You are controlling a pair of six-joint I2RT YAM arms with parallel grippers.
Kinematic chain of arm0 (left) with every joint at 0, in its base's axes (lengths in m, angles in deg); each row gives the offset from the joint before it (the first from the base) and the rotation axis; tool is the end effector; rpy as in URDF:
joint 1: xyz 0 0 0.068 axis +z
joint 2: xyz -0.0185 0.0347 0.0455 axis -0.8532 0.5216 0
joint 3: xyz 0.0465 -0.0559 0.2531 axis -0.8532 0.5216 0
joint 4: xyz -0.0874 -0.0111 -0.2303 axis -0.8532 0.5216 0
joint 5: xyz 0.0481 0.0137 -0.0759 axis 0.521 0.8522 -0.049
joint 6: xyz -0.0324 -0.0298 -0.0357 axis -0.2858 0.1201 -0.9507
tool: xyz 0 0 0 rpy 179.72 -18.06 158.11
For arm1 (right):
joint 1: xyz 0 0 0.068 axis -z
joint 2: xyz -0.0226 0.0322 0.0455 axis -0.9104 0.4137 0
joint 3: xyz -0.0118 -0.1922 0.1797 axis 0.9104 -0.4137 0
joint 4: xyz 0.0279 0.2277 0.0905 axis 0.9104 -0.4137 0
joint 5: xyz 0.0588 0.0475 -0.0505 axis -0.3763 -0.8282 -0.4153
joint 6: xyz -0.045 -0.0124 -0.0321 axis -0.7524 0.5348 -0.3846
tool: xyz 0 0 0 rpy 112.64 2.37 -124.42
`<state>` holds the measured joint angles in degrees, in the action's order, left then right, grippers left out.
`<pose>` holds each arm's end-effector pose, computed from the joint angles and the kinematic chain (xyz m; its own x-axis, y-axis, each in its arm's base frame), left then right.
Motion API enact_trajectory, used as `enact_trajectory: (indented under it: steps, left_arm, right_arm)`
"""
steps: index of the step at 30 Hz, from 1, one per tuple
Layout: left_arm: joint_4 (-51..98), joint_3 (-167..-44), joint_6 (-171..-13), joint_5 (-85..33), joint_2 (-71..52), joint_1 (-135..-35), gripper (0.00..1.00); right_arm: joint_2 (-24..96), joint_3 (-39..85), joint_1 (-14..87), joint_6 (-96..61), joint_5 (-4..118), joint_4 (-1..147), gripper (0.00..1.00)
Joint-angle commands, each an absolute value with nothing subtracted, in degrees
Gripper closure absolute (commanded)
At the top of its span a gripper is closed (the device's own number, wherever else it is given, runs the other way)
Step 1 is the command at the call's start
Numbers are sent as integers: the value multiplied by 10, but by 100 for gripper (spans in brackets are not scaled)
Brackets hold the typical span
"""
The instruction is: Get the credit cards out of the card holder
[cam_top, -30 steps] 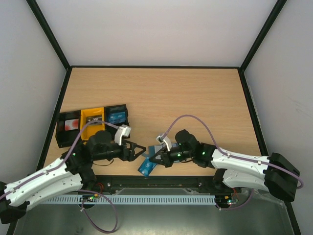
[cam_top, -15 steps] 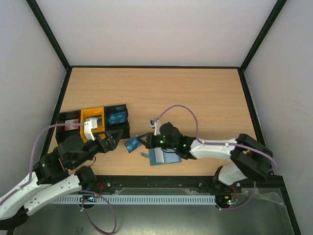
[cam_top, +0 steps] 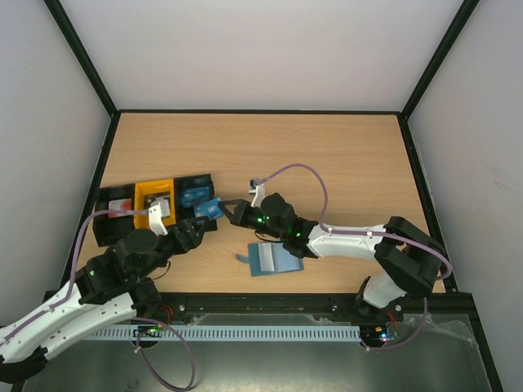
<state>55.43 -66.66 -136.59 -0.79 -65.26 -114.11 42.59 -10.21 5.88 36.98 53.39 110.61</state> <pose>0.0637 -0.0725 0.2795 -0.6125 -0.5171 -0.5980 0.2143 0.6195 -0.7552 0.1574 0.2848 0.2329 -0.8612 0.2271 -0.4548 -0.3977 0.2562 0.8810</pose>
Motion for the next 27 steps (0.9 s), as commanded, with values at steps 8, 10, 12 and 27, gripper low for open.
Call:
enact_trajectory:
  steps: [8,10,12,27]
  left_arm:
    - [356,-588,-1420,20,-652,-1137,27]
    - [340,-584,-1435,27,-654,-1137,27]
    - [332,-585,-1439,34,-652,-1136,28]
    - [140,-548,-1439,-43,-619,-1130,60]
  right_arm:
    - [303,-193,80,481,608,1229,98]
    - [283,-208,80,491,615,1245,98]
    - [270,-212,79,497,611,1247,98]
    - [242,-241,77,557,520,1303,98]
